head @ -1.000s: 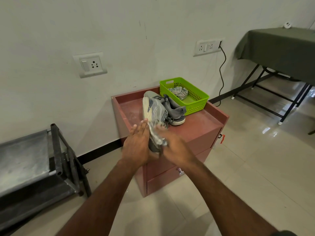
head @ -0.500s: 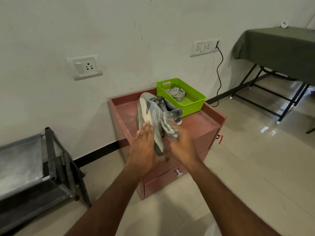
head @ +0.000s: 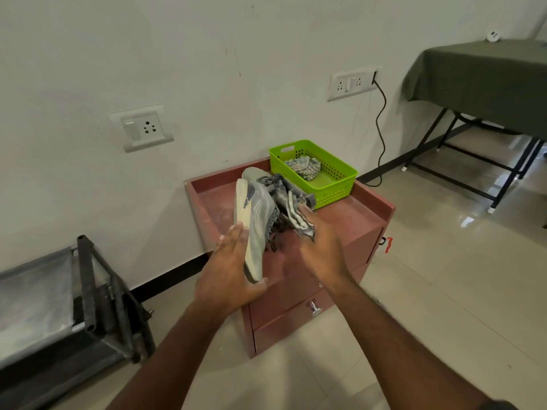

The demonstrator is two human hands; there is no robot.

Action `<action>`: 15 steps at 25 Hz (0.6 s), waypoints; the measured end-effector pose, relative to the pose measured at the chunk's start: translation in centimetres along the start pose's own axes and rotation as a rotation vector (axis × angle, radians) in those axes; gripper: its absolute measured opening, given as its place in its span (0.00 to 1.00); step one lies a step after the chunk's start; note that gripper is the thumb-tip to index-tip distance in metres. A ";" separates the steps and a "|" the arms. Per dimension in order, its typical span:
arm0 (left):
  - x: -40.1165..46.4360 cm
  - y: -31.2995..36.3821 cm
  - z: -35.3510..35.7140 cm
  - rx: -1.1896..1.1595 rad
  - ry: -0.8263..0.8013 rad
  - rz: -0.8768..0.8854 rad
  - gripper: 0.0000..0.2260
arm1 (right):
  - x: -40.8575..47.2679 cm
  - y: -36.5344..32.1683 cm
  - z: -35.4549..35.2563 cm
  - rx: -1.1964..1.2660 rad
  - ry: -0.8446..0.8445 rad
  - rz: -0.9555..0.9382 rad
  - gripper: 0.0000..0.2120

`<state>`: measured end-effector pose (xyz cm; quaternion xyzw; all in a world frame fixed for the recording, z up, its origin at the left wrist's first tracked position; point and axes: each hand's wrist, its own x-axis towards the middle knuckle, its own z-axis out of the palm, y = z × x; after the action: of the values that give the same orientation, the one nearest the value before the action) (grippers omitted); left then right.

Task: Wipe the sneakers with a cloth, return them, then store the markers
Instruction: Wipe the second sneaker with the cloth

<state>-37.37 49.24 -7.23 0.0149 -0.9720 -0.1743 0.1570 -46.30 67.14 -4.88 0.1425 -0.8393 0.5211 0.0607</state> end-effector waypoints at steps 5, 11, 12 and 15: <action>-0.8 0.5 1.5 -0.009 0.044 0.032 0.47 | 2.2 -1.5 3.4 -0.040 -0.184 -0.351 0.29; -0.8 -0.2 1.0 -0.050 0.076 -0.009 0.43 | 8.3 -2.4 5.0 -0.546 -0.663 -0.534 0.33; -0.9 -0.4 1.0 -0.071 0.084 -0.025 0.43 | 9.9 -2.8 5.2 -0.631 -0.628 -0.521 0.29; -1.0 -0.3 0.9 -0.078 0.077 -0.016 0.43 | 15.1 -4.2 5.0 -0.698 -0.213 -0.222 0.16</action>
<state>-36.68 49.30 -8.45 0.0233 -0.9575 -0.2128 0.1934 -59.19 58.27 0.28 0.2567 -0.9474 0.1766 0.0738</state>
